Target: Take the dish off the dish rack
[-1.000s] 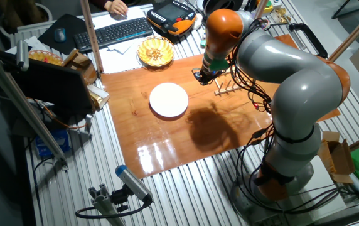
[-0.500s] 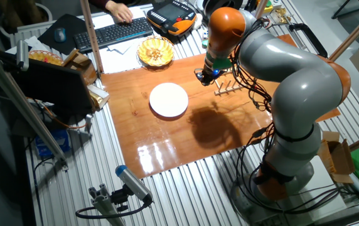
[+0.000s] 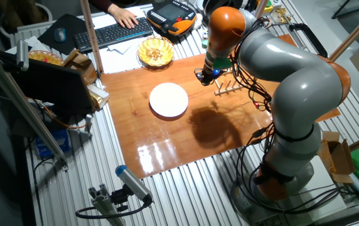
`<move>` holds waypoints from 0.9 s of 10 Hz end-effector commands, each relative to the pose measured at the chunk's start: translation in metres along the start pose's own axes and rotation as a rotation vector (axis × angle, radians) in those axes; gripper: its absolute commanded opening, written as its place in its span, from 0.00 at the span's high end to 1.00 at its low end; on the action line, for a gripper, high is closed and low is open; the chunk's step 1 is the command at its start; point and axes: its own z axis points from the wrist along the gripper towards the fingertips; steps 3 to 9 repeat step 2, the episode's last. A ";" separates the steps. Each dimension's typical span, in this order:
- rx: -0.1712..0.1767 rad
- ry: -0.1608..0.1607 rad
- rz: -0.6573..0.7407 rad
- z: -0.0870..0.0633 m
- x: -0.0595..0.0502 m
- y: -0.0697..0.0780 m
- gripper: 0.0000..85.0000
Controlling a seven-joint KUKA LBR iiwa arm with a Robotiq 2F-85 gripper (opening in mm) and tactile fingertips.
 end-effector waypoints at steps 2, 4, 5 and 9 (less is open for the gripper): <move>0.006 -0.001 -0.004 -0.003 0.000 0.002 0.99; 0.006 -0.001 -0.004 -0.003 0.000 0.002 0.99; 0.006 -0.001 -0.004 -0.003 0.000 0.002 0.99; 0.006 -0.001 -0.004 -0.003 0.000 0.002 0.99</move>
